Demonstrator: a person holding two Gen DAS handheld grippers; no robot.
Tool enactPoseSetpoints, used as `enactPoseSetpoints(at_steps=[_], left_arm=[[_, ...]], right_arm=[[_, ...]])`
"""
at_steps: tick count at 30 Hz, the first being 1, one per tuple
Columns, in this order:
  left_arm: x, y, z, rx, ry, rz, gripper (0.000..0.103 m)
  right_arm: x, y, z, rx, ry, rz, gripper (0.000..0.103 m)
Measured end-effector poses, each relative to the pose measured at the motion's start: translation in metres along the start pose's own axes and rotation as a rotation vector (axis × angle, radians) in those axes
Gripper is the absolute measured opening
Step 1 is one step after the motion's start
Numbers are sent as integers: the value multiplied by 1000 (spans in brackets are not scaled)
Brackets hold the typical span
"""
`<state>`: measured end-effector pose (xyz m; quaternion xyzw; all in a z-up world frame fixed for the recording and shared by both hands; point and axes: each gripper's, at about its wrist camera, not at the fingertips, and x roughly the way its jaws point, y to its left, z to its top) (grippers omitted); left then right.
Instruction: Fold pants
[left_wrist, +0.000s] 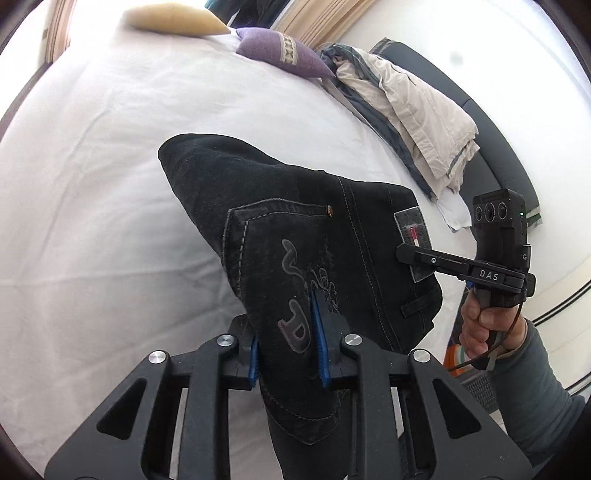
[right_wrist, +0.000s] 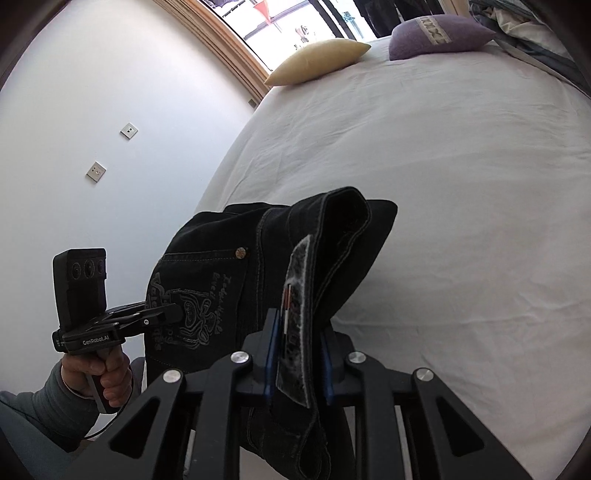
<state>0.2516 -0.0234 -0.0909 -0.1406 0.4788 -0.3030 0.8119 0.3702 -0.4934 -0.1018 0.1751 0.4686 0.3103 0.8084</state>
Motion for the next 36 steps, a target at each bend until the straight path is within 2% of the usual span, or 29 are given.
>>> enactPoseSetpoints(at_steps=[6, 11, 13, 14, 15, 16, 17, 19, 20, 22, 24, 26, 28, 32, 34, 36], left_arm=[[-6, 66, 62, -7, -7, 84, 21], [14, 127, 76, -65, 16, 114, 22], [20, 147, 68, -90, 22, 113, 29], [21, 153, 64, -99, 16, 111, 31], [20, 159, 61, -104, 9, 105, 40], [19, 165, 58, -111, 7, 117, 54], [17, 167, 55, -117, 4, 137, 58], [5, 172, 50, -114, -15, 163, 62], [-4, 171, 47, -105, -35, 187, 64], [-22, 160, 38, -84, -81, 230, 74], [-42, 146, 28, -55, -129, 266, 76], [-66, 126, 17, -13, -193, 327, 83], [-94, 102, 3, 35, -290, 390, 103], [-147, 35, -22, 110, -486, 562, 103], [-172, 1, -33, 167, -578, 658, 103], [-192, -36, -42, 220, -658, 746, 103]], right_arm=[[55, 1, 58, 24, -8, 17, 21], [104, -29, 74, 120, 47, 17, 23], [114, -45, 66, 174, 53, 43, 31], [115, -54, 62, 210, 52, 56, 43], [116, -64, 56, 251, 53, 65, 54], [115, -72, 50, 286, 47, 90, 55], [112, -76, 45, 306, 31, 121, 55], [99, -80, 37, 334, -3, 118, 61], [89, -83, 32, 352, -24, 113, 67], [69, -88, 24, 374, -71, 87, 74], [49, -89, 16, 380, -102, 37, 74], [30, -82, 8, 379, -137, 14, 74], [9, -65, 2, 337, -186, -33, 74], [-37, -6, -6, 172, -303, -157, 78], [-60, 31, -13, 85, -373, -215, 84], [-87, 68, -22, 5, -458, -267, 95]])
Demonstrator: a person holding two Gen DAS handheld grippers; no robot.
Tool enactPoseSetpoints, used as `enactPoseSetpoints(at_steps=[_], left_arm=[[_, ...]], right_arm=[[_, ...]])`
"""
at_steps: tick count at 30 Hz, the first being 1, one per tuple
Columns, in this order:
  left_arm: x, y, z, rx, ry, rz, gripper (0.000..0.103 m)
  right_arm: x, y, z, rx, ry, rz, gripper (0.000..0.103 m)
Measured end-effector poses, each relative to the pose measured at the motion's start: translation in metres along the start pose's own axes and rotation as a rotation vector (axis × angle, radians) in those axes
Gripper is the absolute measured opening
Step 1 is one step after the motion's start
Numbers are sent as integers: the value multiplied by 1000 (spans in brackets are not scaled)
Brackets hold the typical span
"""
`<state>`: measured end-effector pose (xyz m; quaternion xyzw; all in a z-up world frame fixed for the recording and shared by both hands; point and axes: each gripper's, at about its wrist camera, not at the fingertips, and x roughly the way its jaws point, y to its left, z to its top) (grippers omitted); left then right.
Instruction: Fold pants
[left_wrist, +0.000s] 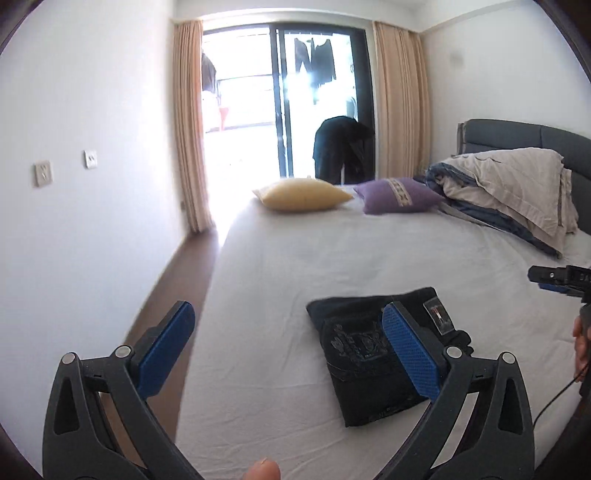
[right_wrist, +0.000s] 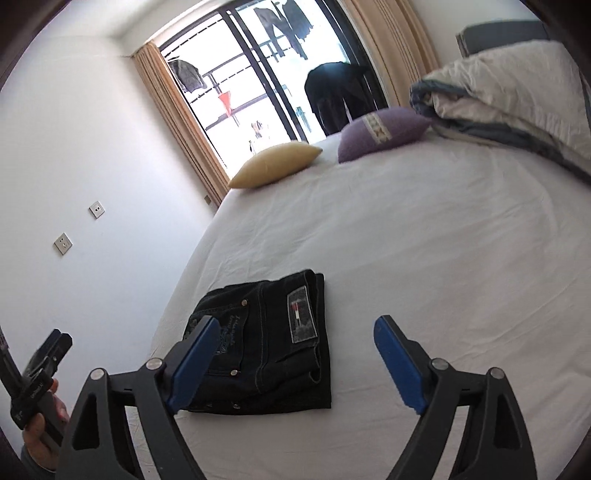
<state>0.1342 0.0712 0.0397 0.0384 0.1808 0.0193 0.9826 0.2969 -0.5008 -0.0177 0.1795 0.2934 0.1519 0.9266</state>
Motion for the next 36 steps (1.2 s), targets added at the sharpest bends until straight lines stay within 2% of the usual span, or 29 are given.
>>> enactPoseSetpoints(at_steps=[2, 4, 7, 10, 13, 17, 21, 29, 36], left_arm=[[-38, -5, 13, 33, -70, 59, 103], [-63, -6, 25, 43, -78, 88, 103], [-87, 1, 40, -35, -17, 47, 103], [-95, 2, 44, -94, 74, 48, 103], [-104, 0, 39, -144, 151, 13, 103], [-101, -14, 24, -137, 226, -12, 103], [-90, -27, 7, -130, 302, -25, 103], [-54, -42, -9, -107, 353, -47, 103], [-38, -46, -14, -102, 381, -51, 103]], right_arm=[[-38, 26, 4, -49, -104, 0, 102], [-76, 49, 8, -81, -215, 7, 103], [-121, 82, 14, -132, -331, -35, 103], [-153, 104, 14, -167, -373, -108, 103], [-163, 117, 8, -175, -311, -147, 103], [-153, 122, -7, -158, -193, -180, 103], [-138, 133, -27, -195, -131, -212, 103], [-115, 137, -37, -192, -39, -228, 103], [-106, 137, -43, -185, -5, -231, 103]])
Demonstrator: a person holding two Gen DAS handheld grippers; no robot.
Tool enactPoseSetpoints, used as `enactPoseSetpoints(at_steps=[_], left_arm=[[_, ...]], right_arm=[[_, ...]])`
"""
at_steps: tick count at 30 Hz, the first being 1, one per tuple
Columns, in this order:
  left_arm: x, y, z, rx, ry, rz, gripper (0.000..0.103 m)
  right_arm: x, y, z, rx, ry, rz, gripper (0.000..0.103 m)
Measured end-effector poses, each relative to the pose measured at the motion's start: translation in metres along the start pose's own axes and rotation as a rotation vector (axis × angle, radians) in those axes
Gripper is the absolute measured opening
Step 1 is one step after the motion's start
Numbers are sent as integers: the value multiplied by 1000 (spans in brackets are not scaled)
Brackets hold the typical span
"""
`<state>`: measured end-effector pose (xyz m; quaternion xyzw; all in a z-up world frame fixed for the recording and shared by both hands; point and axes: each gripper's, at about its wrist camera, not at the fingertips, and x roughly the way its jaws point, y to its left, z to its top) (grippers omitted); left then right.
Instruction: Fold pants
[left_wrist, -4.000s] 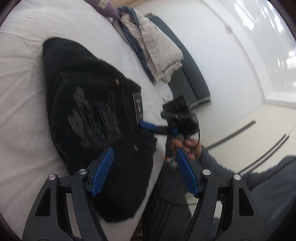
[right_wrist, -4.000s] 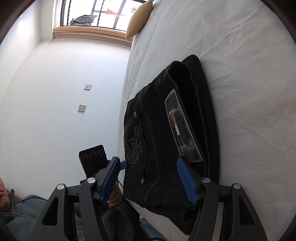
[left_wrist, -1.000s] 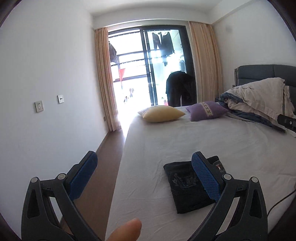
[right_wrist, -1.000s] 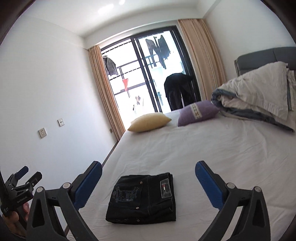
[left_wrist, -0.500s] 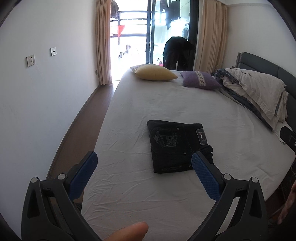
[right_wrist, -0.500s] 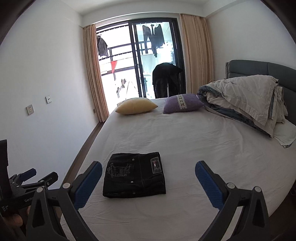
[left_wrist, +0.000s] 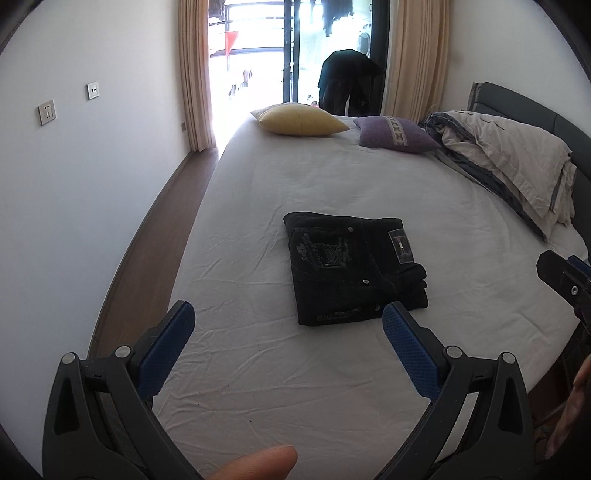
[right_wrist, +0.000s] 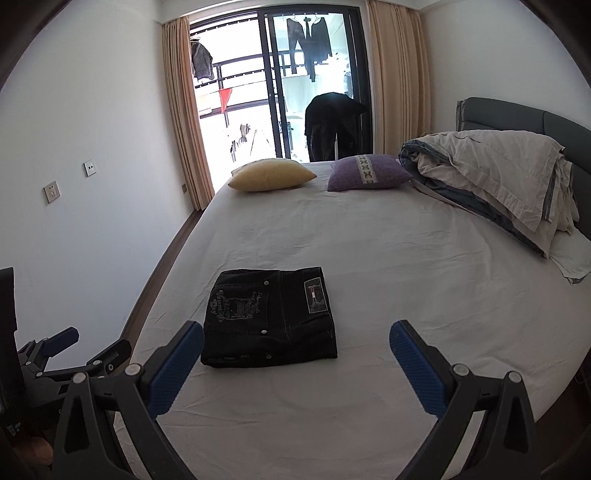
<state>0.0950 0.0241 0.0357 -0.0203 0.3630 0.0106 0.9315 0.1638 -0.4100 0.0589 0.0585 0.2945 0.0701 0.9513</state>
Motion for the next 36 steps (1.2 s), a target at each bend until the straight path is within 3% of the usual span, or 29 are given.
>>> enactPoseSetpoints(at_steps=[36], left_arm=[[17, -1, 1, 0, 27, 0, 103]], right_arm=[[6, 7, -5, -19, 40, 7, 103]])
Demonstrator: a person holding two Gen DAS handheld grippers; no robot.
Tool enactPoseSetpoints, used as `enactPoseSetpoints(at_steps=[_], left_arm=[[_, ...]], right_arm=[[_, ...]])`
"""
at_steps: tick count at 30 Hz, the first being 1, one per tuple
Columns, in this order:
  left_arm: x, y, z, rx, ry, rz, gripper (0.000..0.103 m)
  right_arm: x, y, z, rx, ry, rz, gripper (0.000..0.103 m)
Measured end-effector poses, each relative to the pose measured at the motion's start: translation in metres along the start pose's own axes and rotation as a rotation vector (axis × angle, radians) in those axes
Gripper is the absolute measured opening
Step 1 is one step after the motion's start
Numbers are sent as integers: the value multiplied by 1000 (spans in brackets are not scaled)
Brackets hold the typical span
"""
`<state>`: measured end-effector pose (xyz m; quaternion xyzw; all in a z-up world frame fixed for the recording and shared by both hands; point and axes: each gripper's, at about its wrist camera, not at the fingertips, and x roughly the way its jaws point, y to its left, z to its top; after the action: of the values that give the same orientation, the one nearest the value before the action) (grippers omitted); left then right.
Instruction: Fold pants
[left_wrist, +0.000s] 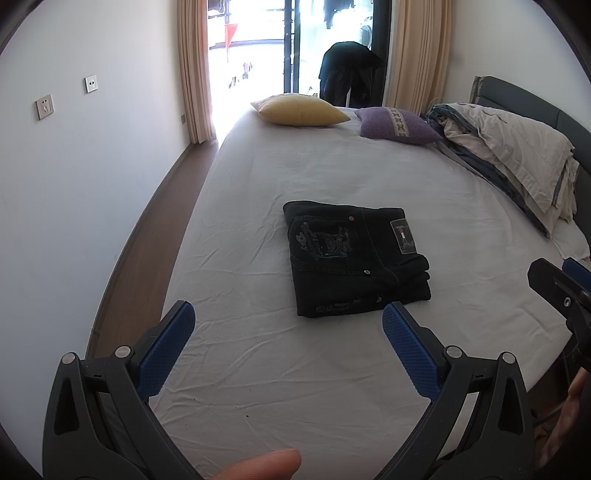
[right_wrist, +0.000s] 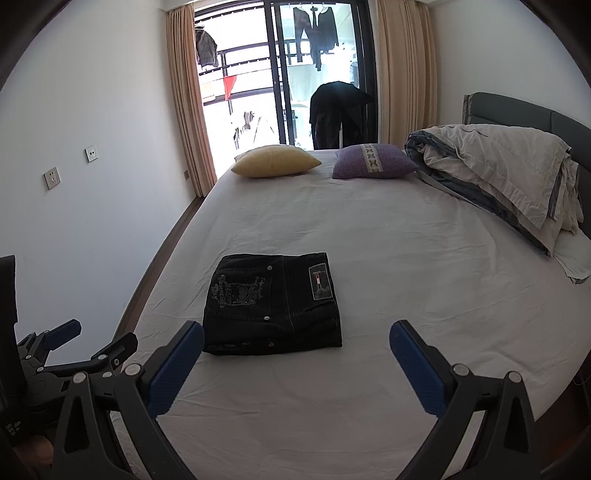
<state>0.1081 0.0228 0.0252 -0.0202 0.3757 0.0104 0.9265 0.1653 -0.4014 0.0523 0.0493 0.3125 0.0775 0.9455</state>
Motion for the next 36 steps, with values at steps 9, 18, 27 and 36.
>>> enactPoseSetpoints(at_steps=[9, 18, 27, 36], left_arm=[[0, 0, 0, -2, -1, 0, 103], [-1, 0, 0, 0, 1, -1, 103], [-1, -1, 0, -3, 2, 1, 103], [5, -4, -5, 2, 5, 0, 103]], right_arm=[[2, 0, -5, 0, 4, 3, 103], [3, 1, -9, -2, 9, 4, 103], [2, 1, -9, -2, 10, 4, 103], [3, 0, -9, -4, 11, 5, 103]])
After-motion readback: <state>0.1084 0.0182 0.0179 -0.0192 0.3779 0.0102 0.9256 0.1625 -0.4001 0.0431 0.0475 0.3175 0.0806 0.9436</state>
